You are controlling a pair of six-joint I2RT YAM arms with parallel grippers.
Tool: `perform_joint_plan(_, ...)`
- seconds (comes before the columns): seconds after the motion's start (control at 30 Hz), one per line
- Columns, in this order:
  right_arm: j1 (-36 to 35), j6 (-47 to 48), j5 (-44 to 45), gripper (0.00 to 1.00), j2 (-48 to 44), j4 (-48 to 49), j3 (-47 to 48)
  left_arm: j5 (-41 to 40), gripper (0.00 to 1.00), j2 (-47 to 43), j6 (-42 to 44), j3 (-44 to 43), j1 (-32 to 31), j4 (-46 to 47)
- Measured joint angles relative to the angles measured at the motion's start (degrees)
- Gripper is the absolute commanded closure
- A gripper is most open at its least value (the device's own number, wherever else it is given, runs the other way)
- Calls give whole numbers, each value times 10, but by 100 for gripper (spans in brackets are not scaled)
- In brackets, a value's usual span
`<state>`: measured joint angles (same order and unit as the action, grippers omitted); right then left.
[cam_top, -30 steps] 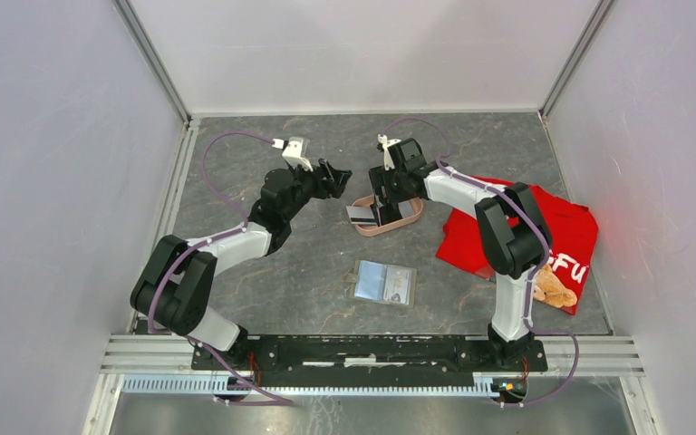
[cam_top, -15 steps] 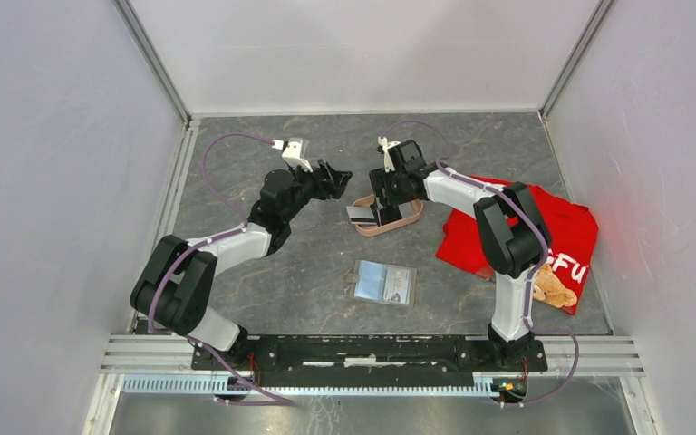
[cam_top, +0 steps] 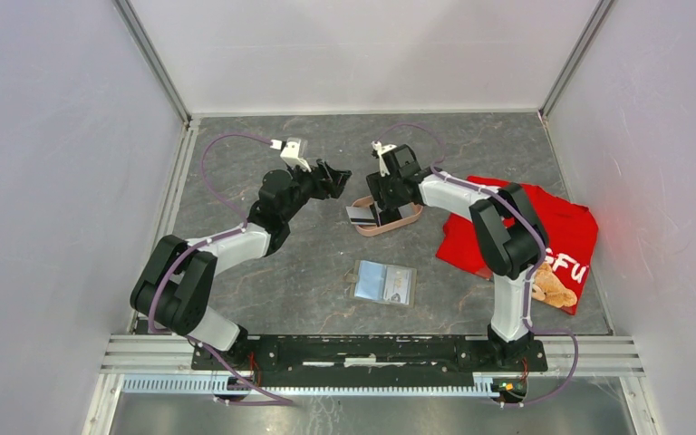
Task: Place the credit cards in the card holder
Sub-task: Pick up the credit card from the storage box.
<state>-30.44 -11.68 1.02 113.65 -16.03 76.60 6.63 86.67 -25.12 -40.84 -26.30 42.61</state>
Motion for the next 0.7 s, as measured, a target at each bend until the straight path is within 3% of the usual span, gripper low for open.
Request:
perform_joint_plan(0.43, -14, 22, 35, 37, -1, 1, -2, 0, 20, 0, -6, 7, 3, 9)
perform_joint_plan(0.7, -14, 32, 32, 37, -38, 6, -24, 0, 20, 0, -10, 9, 4, 9)
